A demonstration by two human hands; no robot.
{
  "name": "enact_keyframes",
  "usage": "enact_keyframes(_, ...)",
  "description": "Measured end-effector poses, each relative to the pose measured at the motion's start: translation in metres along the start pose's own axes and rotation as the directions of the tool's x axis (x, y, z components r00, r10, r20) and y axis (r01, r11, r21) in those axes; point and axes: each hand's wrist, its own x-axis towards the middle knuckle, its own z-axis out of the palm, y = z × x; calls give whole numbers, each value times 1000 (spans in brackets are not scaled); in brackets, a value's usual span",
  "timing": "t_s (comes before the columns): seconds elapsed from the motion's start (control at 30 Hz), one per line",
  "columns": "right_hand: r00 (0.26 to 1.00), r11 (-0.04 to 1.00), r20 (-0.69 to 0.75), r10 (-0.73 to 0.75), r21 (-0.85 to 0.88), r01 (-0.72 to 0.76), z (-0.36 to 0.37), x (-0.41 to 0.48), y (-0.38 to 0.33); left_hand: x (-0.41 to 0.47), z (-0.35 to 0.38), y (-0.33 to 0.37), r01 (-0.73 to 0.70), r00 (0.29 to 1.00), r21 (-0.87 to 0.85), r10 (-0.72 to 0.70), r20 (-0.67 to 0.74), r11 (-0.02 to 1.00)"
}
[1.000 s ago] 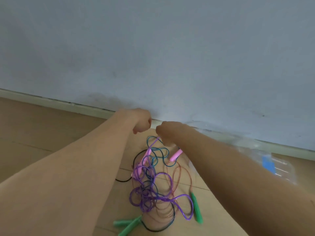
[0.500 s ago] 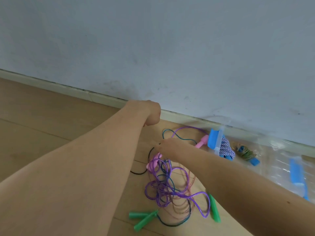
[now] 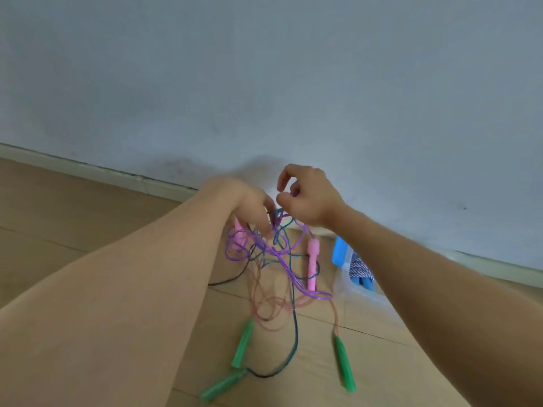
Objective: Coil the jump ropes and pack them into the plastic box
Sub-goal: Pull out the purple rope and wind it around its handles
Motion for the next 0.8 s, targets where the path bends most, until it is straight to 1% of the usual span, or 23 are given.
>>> enact_keyframes(0.07,981,996,-171,-86,-27,83,-25,2,-8,-1,-4,2,-36,993,-84,27,-114,996)
enact_keyframes(0.1,958,993,-262,-116,-27,112,-38,3,-12,-1,-6,2,-46,987,-93,32,-155,995)
enact_keyframes(0.17,894,989,-432,-116,37,146,-63,2,-23,-4,-10,5,-40,978,-83,22,-208,996)
enact_keyframes(0.23,832,974,-545,-102,115,195,-84,0,-39,-10,-13,8,-19,958,-91,-8,-286,996)
enact_keyframes(0.3,774,952,-621,-123,147,269,-99,-3,-56,-17,-13,12,0,926,-126,-47,-374,992)
enact_keyframes(0.33,749,942,-645,-154,132,308,-105,-5,-64,-19,-13,15,-43,901,-135,-20,-433,990)
enact_keyframes(0.37,729,934,-652,-209,88,347,-111,-7,-72,-22,-14,20,-117,870,-135,36,-493,984)
enact_keyframes(0.4,720,925,-631,-289,9,379,-116,-9,-78,-24,-17,27,-211,834,-142,103,-541,967)
enact_keyframes(0.43,725,913,-578,-375,-96,396,-121,-10,-83,-26,-21,34,-297,806,-183,143,-575,937)
enact_keyframes(0.47,745,898,-504,-438,-220,380,-126,-11,-88,-31,-27,43,-383,781,-254,165,-602,888)
enact_keyframes(0.5,783,883,-424,-456,-329,336,-130,-12,-90,-35,-32,52,-445,771,-339,162,-616,829)
enact_keyframes(0.53,823,870,-364,-437,-405,283,-135,-12,-89,-41,-35,60,-505,767,-420,169,-619,754)
enact_keyframes(0.57,845,866,-350,-404,-445,229,-140,-13,-86,-47,-37,66,-544,770,-485,179,-612,685)
enact_keyframes(0.6,848,868,-376,-374,-464,177,-145,-14,-82,-53,-38,71,-557,778,-535,172,-605,635)
enact_keyframes(0.63,823,866,-435,-364,-483,128,-148,-15,-78,-59,-38,74,-554,782,-561,154,-604,614)
enact_keyframes(0.67,783,865,-508,-360,-497,76,-150,-16,-75,-63,-39,75,-553,779,-576,127,-614,602)
enact_keyframes(0.7,737,879,-580,-347,-474,41,-152,-18,-72,-64,-39,74,-565,756,-573,96,-647,594)
enact_keyframes(0.73,704,918,-643,-300,-396,29,-154,-19,-70,-66,-41,74,-589,710,-553,51,-702,590)
enact_keyframes(0.77,714,969,-671,-197,-244,38,-155,-20,-69,-65,-43,73,-615,639,-519,-11,-769,594)
enact_keyframes(0.8,748,997,-659,-79,-59,54,-155,-22,-69,-64,-45,73,-629,555,-483,-83,-828,609)
